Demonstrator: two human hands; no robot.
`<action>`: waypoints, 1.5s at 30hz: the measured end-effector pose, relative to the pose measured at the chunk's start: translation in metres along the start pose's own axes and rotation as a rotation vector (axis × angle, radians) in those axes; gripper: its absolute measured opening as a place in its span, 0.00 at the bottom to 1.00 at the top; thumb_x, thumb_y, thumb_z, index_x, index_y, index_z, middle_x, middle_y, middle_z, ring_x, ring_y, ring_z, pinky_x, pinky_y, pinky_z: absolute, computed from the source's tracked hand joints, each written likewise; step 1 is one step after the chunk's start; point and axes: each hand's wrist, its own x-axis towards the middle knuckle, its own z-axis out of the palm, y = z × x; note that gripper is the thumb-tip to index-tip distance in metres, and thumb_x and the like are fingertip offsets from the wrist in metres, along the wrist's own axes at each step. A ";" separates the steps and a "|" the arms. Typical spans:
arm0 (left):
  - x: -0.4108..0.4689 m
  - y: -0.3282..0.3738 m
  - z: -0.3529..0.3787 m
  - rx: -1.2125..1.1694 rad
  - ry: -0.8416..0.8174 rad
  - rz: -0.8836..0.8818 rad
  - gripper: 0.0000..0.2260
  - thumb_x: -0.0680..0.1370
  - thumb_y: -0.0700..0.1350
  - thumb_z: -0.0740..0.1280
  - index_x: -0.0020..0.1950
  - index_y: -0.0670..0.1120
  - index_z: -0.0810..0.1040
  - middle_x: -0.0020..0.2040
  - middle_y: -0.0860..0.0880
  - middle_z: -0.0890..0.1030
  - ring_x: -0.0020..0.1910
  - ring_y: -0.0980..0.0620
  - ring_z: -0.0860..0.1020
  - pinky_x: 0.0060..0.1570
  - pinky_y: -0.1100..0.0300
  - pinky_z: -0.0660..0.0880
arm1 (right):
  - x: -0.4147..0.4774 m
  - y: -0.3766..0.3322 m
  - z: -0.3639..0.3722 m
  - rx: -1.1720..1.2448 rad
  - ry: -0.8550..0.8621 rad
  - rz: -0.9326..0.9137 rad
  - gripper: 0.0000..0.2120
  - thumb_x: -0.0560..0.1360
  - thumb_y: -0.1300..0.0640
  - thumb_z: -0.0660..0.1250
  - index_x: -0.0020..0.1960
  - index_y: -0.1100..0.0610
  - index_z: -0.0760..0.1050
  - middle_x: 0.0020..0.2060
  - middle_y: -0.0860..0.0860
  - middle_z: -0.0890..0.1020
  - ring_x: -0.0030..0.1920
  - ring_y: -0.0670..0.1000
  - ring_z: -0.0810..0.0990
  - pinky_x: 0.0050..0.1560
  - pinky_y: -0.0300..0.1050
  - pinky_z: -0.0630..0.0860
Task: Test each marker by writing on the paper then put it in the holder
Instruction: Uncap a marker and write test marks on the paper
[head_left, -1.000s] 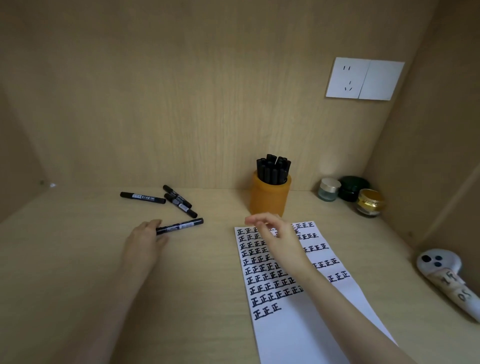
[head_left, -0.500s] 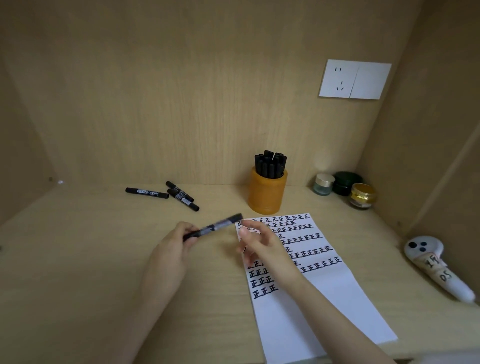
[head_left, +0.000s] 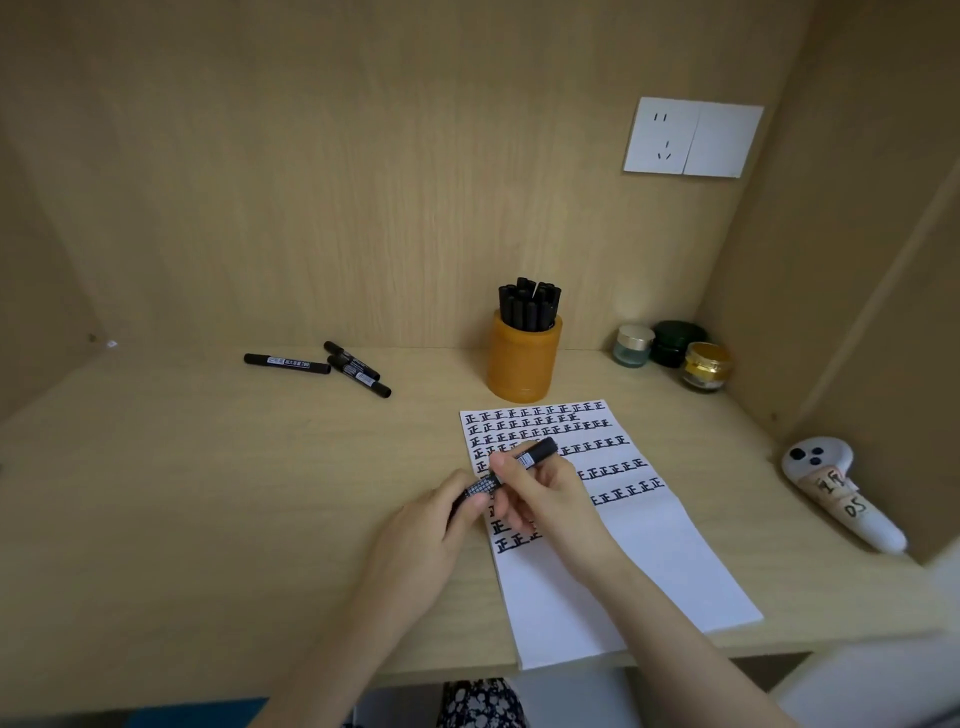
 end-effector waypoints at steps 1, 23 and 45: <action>-0.001 0.002 0.000 -0.026 -0.015 -0.008 0.05 0.80 0.56 0.56 0.49 0.59 0.70 0.33 0.57 0.76 0.34 0.61 0.74 0.36 0.61 0.69 | -0.002 0.000 -0.002 0.007 -0.001 0.000 0.19 0.79 0.54 0.64 0.33 0.64 0.75 0.24 0.57 0.75 0.22 0.47 0.68 0.25 0.38 0.64; -0.026 0.004 0.007 -0.042 -0.264 -0.054 0.07 0.71 0.61 0.67 0.45 0.62 0.81 0.43 0.69 0.80 0.33 0.57 0.79 0.39 0.61 0.77 | -0.023 0.013 -0.054 0.003 0.427 0.118 0.14 0.71 0.57 0.75 0.31 0.56 0.73 0.25 0.53 0.72 0.25 0.48 0.68 0.23 0.37 0.63; -0.027 0.003 0.009 0.073 -0.275 0.004 0.06 0.72 0.61 0.67 0.46 0.62 0.80 0.36 0.57 0.83 0.22 0.55 0.66 0.28 0.72 0.64 | -0.019 0.037 -0.042 -0.278 0.540 0.056 0.15 0.73 0.60 0.70 0.33 0.65 0.70 0.22 0.46 0.67 0.24 0.44 0.64 0.26 0.36 0.61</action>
